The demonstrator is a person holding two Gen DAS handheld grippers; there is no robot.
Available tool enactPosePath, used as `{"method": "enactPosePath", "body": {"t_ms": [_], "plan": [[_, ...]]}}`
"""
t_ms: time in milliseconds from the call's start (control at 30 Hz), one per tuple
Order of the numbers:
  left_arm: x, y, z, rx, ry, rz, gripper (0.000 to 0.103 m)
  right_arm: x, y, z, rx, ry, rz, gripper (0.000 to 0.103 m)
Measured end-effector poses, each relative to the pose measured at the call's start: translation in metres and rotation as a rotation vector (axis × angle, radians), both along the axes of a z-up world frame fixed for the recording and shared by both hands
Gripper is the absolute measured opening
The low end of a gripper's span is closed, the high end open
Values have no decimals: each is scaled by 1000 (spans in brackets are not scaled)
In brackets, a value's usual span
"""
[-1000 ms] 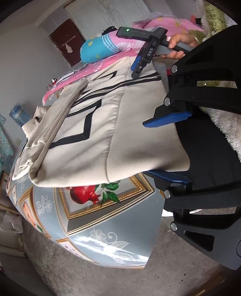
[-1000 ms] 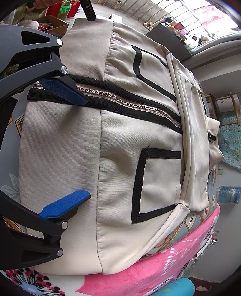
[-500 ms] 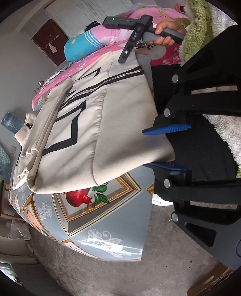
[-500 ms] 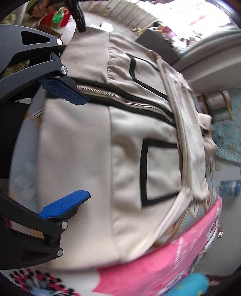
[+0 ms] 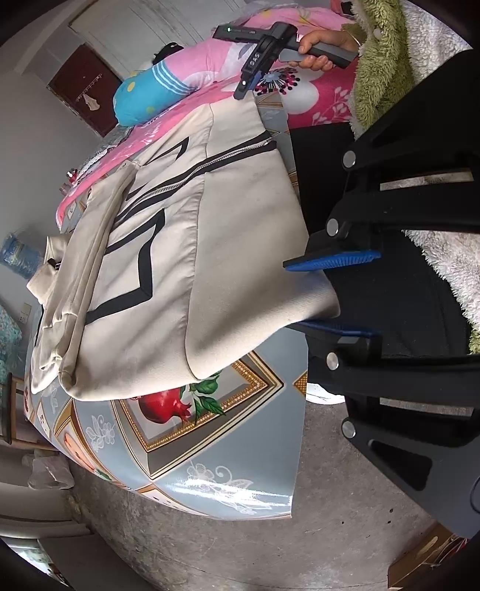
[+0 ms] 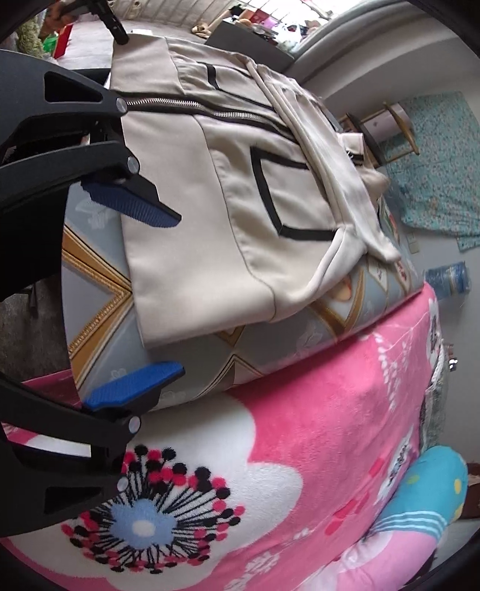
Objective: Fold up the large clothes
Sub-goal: 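Move the left gripper to the jacket hem hanging over the table edge, then close the left gripper on the hem and lift it up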
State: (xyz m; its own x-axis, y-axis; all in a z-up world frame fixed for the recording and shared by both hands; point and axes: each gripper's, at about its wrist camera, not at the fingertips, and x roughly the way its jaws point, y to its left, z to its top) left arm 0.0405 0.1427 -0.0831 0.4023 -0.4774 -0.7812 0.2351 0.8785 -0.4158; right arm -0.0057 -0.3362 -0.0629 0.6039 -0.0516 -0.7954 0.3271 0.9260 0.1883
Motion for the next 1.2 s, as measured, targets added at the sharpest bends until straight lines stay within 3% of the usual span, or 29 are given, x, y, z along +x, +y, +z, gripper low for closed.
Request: {"method": "enactPosePath", "body": {"t_ms": [133,333,500,633,867,1067,1200], "plan": [[0,-2,1,14,-8,-4,24,1,4,-6,-59,28,-9,56],[-5,-7,10,27,-49,-36,24,-5,14,-7,-122,56,-5,26],[-8,-14,23,34,-105,-61,13,-8,23,0,-166,55,13,7],[-8,-21,38,37,-154,-96,6,-10,24,16,-150,17,26,6],[15,-9,73,-97,-232,-72,5,0,24,60,-90,-99,50,5],[56,6,93,-220,-268,2,5,40,34,94,-126,-179,103,5],[96,20,96,-249,-253,81,5,82,38,110,-164,-207,142,5]]}}
